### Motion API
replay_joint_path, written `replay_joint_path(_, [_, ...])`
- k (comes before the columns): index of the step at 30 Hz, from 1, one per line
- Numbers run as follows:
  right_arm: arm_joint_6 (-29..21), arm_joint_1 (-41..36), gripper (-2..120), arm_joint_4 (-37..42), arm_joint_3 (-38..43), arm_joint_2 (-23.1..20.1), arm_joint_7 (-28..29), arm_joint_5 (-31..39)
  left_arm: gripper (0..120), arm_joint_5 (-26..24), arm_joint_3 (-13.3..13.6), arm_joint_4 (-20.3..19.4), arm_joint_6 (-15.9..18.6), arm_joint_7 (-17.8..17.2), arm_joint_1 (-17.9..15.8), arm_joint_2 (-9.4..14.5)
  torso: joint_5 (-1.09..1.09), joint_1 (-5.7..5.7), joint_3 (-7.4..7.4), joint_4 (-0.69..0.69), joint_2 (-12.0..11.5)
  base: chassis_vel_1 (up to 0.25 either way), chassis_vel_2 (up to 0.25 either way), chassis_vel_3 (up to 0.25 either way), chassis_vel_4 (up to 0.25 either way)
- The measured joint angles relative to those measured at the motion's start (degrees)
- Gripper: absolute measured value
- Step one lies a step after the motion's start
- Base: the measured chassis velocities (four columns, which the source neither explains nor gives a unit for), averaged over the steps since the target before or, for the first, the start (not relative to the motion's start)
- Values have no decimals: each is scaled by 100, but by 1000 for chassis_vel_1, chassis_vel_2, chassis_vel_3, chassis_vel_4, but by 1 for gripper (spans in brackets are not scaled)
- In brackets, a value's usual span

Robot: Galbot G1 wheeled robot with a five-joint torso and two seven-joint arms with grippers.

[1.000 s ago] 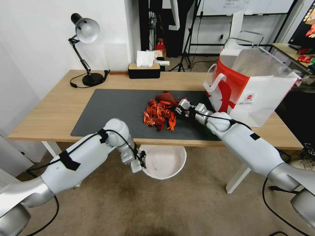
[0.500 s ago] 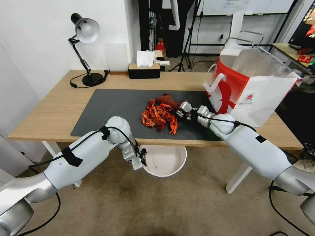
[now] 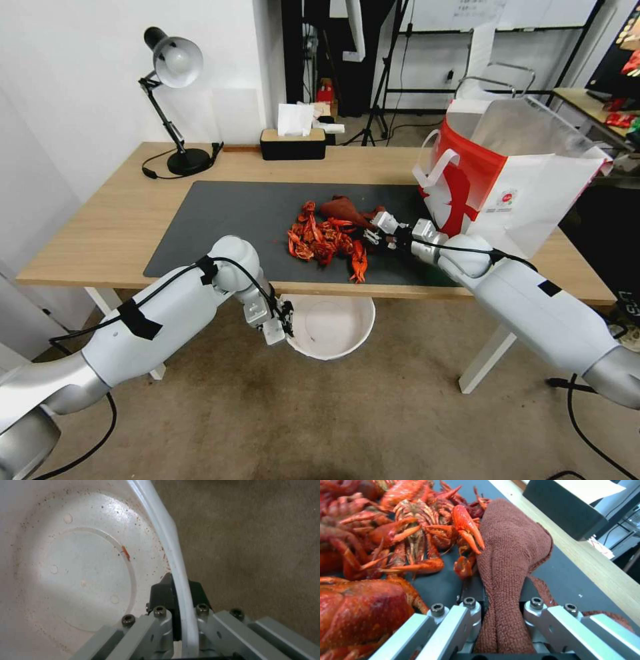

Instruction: Sweep shrimp from table into container with towel, then put container into takeout bag.

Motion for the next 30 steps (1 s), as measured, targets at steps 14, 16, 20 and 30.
replay_joint_path(14, [-74,-375,9,499,144,-237,105,10,0,-66,61,-31,38,6,-6,-9,0,0,0,0,0,0,0,0,0])
replay_joint_path(16, [-78,-417,9,530,175,-244,113,10,0,-72,65,-31,39,8,-6,-4,0,0,0,0,0,0,0,0,0])
replay_joint_path(20, [-91,-544,9,662,253,-289,131,8,0,-77,68,-55,46,10,7,9,0,0,0,0,0,0,0,0,0])
replay_joint_path(30, [-149,-853,9,1148,433,-496,175,7,0,-79,43,-119,58,17,54,62,0,0,0,0,0,0,0,0,0])
